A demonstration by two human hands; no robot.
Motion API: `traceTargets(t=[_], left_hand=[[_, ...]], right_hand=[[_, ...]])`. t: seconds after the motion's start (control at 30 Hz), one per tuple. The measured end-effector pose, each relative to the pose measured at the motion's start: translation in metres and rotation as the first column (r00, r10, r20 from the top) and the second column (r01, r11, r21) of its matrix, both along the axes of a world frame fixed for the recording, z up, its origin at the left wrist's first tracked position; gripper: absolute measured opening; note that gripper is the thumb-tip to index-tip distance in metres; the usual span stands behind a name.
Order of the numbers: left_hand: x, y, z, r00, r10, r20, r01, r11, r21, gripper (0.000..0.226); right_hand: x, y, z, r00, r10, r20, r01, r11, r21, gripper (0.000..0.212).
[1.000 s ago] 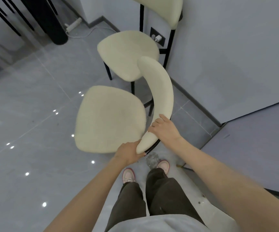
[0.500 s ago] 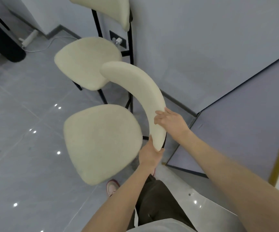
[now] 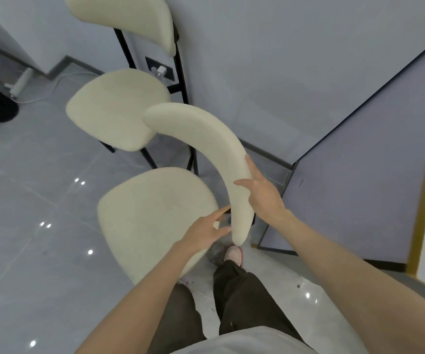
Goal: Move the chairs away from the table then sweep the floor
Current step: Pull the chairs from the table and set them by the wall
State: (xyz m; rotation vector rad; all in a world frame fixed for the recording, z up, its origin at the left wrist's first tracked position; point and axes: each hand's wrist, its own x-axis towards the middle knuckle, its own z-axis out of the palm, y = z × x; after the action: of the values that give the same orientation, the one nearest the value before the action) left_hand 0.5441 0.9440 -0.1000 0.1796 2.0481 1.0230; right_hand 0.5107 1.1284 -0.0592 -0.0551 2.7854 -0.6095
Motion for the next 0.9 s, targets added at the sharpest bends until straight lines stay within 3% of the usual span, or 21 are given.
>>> traceTargets(t=[0.17,0.27,0.43,0.53,0.67,0.77,0.9], left_hand=[[-0.047,-0.052,0.004,0.979,-0.087,-0.182,0.061,0.988,-0.144,0.058],[-0.08,-0.072,0.014,0.936,-0.122,-0.331,0.069,0.983,-0.169,0.063],[-0.129,-0.074,0.038,0.812,-0.324,-0.485,0.202,0.937,-0.286,0.07],[-0.153,-0.061,0.047,0.731,-0.468,-0.497,0.285,0.871,-0.4,0.071],[-0.182,-0.032,0.044,0.692,-0.539,-0.48,0.317,0.825,-0.468,0.081],[-0.2,-0.012,0.039,0.684,-0.571,-0.454,0.348,0.802,-0.485,0.086],[-0.213,0.008,0.031,0.745,-0.536,-0.396,0.352,0.821,-0.449,0.091]], right_hand=[[0.014,-0.022,-0.007,0.952,-0.305,0.017,0.305,0.944,-0.13,0.062],[0.03,-0.041,-0.012,0.933,-0.359,0.013,0.359,0.932,-0.048,0.075],[0.036,-0.067,-0.027,0.861,-0.509,-0.026,0.508,0.853,0.119,0.098],[0.025,-0.069,-0.03,0.844,-0.534,-0.05,0.532,0.82,0.212,0.108],[0.012,-0.065,-0.03,0.852,-0.522,-0.044,0.515,0.82,0.249,0.118],[0.01,-0.062,-0.032,0.86,-0.508,-0.055,0.504,0.828,0.245,0.114],[0.001,-0.049,-0.035,0.887,-0.457,-0.06,0.459,0.865,0.2,0.108]])
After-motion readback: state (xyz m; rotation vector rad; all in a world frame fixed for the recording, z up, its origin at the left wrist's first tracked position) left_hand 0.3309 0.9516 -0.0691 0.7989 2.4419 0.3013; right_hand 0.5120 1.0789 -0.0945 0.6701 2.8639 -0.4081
